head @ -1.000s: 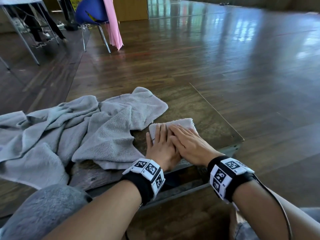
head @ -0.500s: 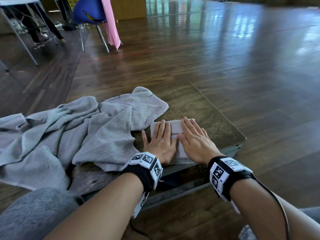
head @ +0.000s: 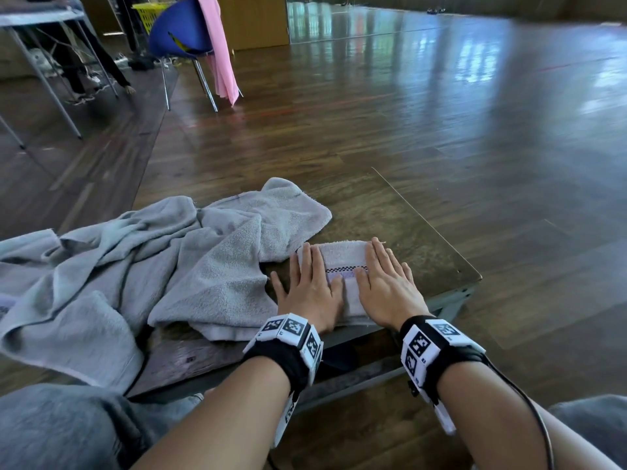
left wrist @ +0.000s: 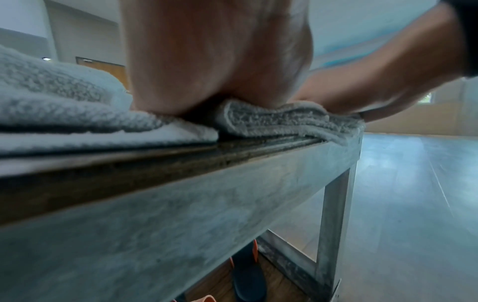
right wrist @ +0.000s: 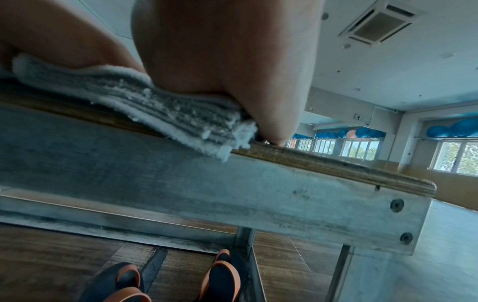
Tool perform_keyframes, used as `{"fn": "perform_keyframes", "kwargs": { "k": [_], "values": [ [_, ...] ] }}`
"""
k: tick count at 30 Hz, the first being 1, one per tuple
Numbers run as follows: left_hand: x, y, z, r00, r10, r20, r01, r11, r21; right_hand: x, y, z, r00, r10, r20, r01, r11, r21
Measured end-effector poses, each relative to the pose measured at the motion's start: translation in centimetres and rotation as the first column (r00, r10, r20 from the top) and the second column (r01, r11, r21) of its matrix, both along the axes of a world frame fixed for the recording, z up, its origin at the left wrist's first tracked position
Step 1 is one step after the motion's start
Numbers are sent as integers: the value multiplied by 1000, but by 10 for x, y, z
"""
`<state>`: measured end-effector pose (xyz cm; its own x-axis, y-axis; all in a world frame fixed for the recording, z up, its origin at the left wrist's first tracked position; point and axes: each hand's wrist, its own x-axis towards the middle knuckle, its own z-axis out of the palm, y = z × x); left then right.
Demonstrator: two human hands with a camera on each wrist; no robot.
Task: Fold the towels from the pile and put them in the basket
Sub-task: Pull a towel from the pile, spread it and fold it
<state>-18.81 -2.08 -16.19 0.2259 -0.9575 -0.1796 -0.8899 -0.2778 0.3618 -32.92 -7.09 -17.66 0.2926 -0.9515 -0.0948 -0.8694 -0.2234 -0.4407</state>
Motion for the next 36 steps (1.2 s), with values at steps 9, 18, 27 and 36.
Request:
{"fn": "perform_keyframes", "kwargs": {
  "k": [9, 18, 27, 36],
  "values": [
    [4, 3, 11, 964, 250, -89, -243, 966, 85, 4, 12, 3, 996, -90, 22, 89, 995, 37],
    [1, 5, 30, 946, 292, -138, -293, 956, 13, 9, 26, 8, 988, -115, 103, 108, 992, 71],
    [15, 17, 135, 777, 130, -616, -263, 956, -129, 18, 38, 73, 685, -341, 644, 210, 939, 273],
    [116, 121, 246, 558, 69, -827, -498, 825, -267, 102, 62, 203, 443, -94, 892, -98, 984, 152]
  ]
}}
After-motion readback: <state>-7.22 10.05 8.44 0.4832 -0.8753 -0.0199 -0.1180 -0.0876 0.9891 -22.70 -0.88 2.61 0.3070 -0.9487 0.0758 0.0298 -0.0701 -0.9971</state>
